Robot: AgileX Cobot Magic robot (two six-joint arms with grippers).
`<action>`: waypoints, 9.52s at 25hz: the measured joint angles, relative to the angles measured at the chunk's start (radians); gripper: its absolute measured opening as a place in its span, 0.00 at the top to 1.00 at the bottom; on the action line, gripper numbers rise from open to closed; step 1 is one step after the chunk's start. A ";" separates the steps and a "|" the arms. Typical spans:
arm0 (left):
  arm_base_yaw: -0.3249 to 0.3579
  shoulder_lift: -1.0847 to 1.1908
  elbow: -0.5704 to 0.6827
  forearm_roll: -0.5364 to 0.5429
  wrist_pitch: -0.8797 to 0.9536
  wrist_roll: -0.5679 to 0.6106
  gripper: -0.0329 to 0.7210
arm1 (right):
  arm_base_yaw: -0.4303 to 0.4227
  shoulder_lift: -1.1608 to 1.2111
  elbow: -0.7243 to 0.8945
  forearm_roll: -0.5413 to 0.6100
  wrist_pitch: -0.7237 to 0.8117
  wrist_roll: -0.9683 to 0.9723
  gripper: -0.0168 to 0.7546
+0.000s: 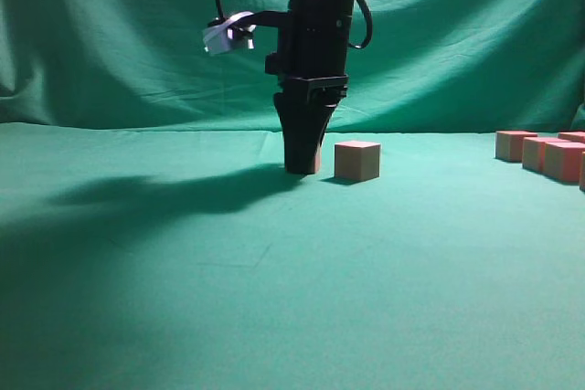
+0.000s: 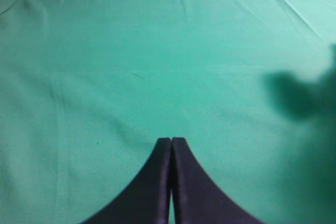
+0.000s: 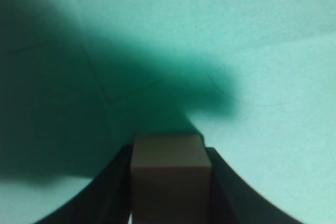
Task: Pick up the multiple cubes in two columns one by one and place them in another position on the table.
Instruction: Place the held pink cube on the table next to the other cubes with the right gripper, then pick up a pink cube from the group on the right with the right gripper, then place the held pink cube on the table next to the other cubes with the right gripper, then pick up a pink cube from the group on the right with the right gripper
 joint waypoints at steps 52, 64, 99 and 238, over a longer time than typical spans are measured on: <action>0.000 0.000 0.000 0.000 0.000 0.000 0.96 | -0.011 -0.488 -0.005 -0.036 0.036 0.505 0.27; 0.000 0.000 0.000 0.000 0.000 0.000 0.96 | -0.022 -0.878 0.233 -0.117 0.048 0.721 0.30; 0.000 0.000 0.000 0.000 0.000 0.000 0.96 | -0.350 -0.650 1.036 -0.199 -0.374 1.129 0.30; 0.000 0.000 0.000 0.000 0.000 0.000 0.96 | 0.148 -0.625 -0.178 -0.418 0.046 1.116 0.46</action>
